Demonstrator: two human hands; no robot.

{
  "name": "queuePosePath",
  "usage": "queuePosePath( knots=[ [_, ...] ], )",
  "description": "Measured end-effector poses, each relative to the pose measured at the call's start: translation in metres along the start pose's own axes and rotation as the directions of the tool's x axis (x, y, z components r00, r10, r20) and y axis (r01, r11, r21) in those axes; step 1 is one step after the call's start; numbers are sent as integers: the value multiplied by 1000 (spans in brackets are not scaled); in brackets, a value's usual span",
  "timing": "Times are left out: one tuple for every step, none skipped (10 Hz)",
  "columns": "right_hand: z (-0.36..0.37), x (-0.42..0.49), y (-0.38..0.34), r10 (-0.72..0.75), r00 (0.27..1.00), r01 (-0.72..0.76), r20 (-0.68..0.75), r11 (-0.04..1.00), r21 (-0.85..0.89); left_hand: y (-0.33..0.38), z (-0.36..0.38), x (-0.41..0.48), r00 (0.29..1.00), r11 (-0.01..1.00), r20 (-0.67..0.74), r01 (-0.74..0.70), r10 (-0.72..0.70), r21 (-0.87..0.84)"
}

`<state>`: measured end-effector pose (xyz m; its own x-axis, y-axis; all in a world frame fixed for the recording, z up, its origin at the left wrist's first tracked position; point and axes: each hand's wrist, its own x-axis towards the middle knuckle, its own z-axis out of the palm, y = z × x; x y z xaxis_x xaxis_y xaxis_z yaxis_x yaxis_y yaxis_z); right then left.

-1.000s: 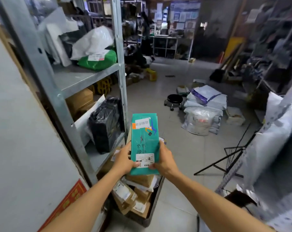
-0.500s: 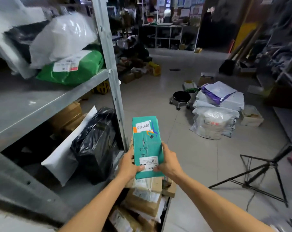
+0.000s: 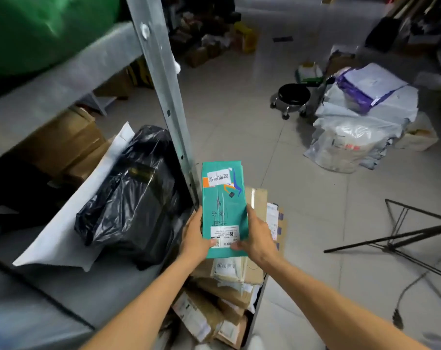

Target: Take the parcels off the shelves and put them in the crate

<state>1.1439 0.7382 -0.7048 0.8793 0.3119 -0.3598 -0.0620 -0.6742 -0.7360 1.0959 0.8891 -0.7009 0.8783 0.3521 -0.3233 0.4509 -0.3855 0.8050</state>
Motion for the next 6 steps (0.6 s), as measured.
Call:
queuePosePath(
  knots=[
    [21, 16, 17, 58, 998, -58, 12, 998, 23, -20, 10, 15, 1000, 1000, 10, 15, -15, 23],
    [33, 21, 32, 102, 994, -103, 29, 993, 53, -32, 17, 19, 996, 993, 51, 66, -71, 101],
    [37, 24, 39, 116, 993, -117, 35, 992, 42, -42, 21, 21, 988, 985, 73, 126, -135, 118],
    [35, 30, 40, 108, 992, -108, 68, 994, -3, -44, 21, 24, 985, 979, 83, 138, -151, 150],
    [27, 29, 35, 121, 987, -113, 109, 991, -75, -37, 20, 20, 980, 959, 116, 127, -160, 254],
    [19, 28, 28, 105, 985, -80, 135, 981, -178, -24, 14, 20, 976, 902, 79, 156, -204, 401]
  ],
)
